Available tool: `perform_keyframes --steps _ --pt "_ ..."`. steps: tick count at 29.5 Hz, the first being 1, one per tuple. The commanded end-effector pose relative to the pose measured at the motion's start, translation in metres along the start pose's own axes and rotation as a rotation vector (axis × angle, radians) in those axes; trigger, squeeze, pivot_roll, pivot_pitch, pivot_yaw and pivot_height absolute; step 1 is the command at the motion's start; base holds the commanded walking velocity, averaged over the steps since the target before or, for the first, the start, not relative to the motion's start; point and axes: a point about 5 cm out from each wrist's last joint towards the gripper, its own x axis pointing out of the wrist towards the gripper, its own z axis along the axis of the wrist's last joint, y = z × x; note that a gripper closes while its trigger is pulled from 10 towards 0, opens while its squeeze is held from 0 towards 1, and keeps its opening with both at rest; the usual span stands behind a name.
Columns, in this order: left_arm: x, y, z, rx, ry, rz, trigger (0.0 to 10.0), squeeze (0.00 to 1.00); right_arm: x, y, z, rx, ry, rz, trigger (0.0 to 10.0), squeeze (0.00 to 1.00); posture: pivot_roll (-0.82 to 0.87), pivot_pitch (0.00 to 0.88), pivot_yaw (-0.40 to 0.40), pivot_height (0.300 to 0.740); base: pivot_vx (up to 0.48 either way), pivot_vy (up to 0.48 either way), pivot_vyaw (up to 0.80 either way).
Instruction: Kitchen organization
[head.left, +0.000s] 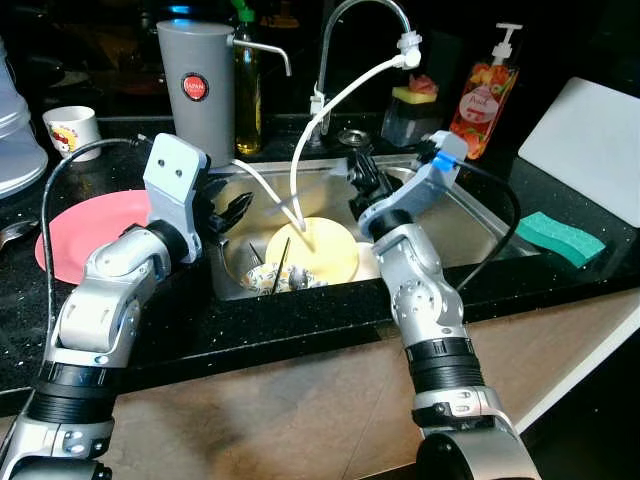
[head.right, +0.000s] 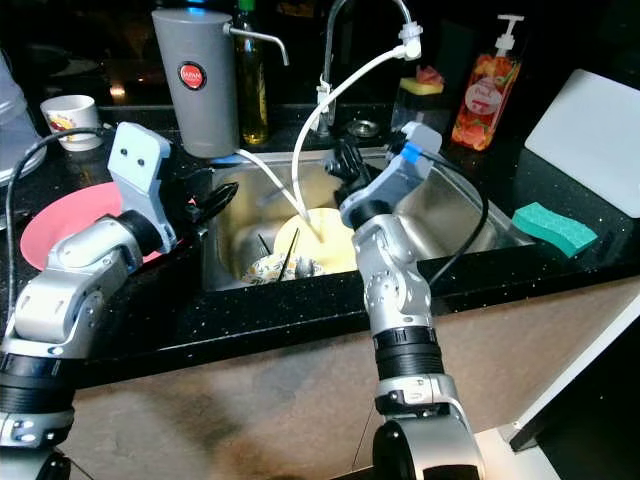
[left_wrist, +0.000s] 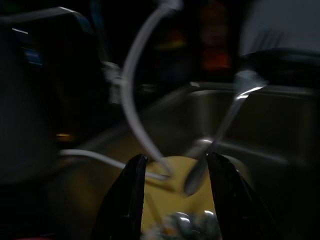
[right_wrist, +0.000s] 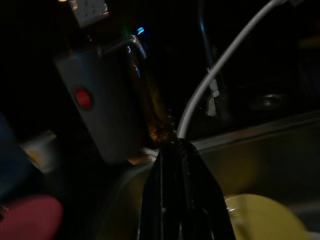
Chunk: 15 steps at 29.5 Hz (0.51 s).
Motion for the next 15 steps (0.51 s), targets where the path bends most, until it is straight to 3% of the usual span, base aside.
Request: perform_keyframes --steps 1,4,8,15 --pt "0.001 -0.023 -0.009 -0.053 0.045 -0.134 10.0 0.00 -0.006 0.003 -0.021 -0.133 0.042 0.019 0.0 0.00 0.06 0.065 -0.032 0.740 0.000 0.000 0.00" --pt "0.000 -0.028 -0.012 -0.044 0.074 -0.173 10.0 0.00 -0.008 0.005 -0.027 -0.162 0.045 0.019 0.0 0.00 0.06 0.067 -0.033 0.740 0.000 0.000 0.00" --pt "-0.006 -0.036 -0.030 0.010 0.223 -0.257 10.0 0.00 -0.011 0.010 -0.039 -0.207 0.068 0.048 0.0 0.00 0.06 0.067 -0.034 0.740 0.000 0.000 0.00" --pt "-0.010 -0.023 -0.043 0.054 0.329 -0.183 10.0 0.00 -0.014 0.016 -0.052 -0.242 0.086 0.101 0.0 0.00 0.06 0.064 -0.038 0.740 0.000 0.000 0.00"
